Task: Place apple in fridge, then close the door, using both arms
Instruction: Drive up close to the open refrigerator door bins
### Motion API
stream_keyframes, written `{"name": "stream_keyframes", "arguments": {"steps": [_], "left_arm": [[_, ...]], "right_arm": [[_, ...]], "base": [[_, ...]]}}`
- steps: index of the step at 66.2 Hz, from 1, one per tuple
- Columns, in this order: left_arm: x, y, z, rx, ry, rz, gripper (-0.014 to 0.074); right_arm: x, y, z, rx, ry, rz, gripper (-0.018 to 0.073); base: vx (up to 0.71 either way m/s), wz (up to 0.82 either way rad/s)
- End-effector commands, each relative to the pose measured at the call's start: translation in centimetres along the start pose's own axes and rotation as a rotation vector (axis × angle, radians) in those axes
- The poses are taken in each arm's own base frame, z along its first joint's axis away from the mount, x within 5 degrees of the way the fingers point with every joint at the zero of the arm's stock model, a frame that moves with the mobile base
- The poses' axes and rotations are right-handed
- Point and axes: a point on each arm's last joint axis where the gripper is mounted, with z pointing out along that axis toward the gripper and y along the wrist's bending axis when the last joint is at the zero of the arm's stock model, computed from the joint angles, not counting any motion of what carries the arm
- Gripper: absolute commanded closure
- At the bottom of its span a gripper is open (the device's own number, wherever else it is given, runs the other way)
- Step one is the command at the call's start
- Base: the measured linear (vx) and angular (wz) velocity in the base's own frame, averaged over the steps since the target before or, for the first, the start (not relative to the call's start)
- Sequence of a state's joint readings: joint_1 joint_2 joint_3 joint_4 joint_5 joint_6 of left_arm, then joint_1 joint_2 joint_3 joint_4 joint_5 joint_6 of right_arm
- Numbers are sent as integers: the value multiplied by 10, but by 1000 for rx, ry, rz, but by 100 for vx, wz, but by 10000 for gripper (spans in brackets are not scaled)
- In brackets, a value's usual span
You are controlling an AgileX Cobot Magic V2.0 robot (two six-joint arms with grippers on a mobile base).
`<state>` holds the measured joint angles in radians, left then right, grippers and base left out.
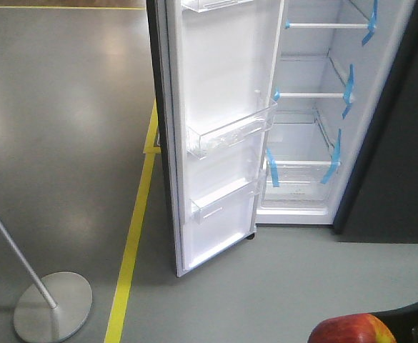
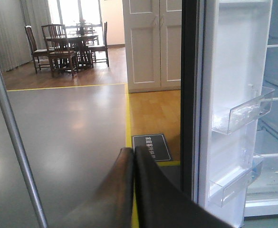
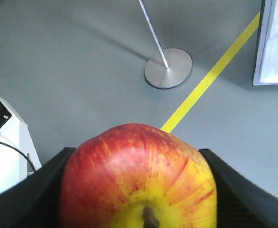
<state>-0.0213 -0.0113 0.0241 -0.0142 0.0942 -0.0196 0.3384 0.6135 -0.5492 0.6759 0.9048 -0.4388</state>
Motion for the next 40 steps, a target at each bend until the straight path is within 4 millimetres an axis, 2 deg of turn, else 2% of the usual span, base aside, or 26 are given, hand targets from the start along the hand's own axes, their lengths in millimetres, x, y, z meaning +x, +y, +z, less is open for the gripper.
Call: {"name": "stream_keyframes", "arguments": {"steps": [1,40], "left_arm": [[-13,-1,-2,12,-107,-12,603],[-13,-1,-2,12,-107,-12,603]], "right_arm": [[-12,4,-5,-11,-78,1,356],[-12,4,-5,-11,-78,1,356]], "base": [[11,0],[12,0]]}}
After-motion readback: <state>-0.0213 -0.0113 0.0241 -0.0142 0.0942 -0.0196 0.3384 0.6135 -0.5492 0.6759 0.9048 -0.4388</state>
